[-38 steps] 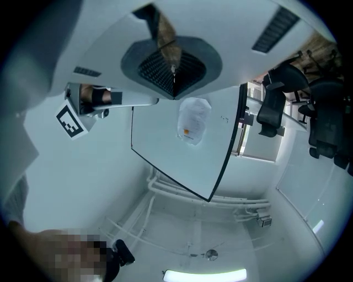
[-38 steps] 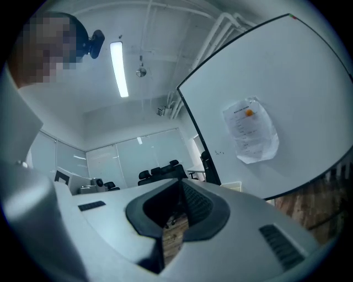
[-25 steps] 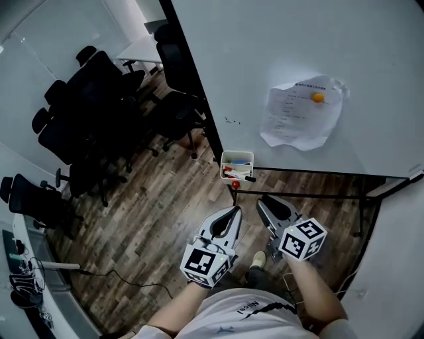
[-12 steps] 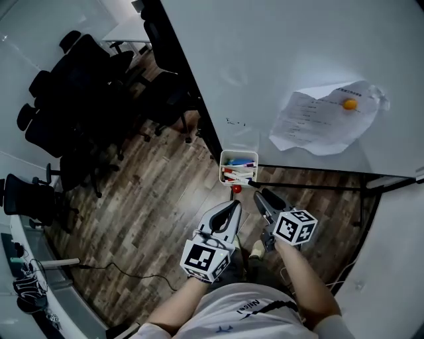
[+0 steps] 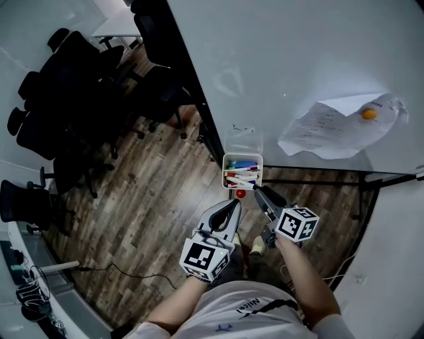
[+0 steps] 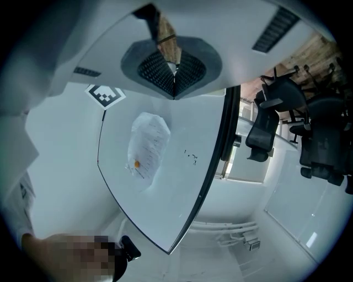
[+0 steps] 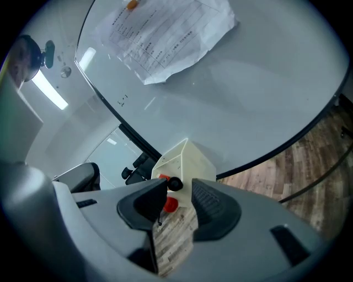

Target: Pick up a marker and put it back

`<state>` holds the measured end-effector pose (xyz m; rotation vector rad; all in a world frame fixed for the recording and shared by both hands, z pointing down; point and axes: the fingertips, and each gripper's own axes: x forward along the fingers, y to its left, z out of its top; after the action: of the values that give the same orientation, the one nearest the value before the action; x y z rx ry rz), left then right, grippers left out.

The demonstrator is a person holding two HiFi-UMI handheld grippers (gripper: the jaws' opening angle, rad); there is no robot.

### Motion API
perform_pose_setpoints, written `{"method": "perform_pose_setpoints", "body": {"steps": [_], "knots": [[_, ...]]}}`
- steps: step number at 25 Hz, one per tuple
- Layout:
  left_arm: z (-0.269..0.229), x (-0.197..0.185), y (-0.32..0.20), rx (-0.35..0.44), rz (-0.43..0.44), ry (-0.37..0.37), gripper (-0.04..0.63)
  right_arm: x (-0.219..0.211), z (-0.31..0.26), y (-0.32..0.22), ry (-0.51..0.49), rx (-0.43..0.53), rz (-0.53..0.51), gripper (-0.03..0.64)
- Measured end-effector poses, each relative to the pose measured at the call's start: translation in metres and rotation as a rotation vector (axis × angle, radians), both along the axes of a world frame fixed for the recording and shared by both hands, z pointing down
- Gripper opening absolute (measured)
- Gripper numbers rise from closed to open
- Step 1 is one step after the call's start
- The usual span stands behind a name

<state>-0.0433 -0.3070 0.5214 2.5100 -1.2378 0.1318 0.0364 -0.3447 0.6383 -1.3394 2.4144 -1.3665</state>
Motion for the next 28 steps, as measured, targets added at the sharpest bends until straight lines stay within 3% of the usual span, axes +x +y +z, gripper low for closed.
{"method": "perform_pose_setpoints", "body": {"steps": [6,14,28], "knots": [[0.002,0.0,-0.007,-0.007,0.012,0.002,0.011,-0.001,-0.005,-0.002,0.025,-0.001,0.002,0.101],[0.004,0.003,-0.01,-0.004,0.019,0.004,0.011,0.008,-0.016,0.003,0.009,0.007,0.023,0.094],[-0.022,0.014,-0.002,0.032,0.02,0.003,0.011,0.027,-0.094,0.014,0.011,0.126,-0.008,0.086]]}}
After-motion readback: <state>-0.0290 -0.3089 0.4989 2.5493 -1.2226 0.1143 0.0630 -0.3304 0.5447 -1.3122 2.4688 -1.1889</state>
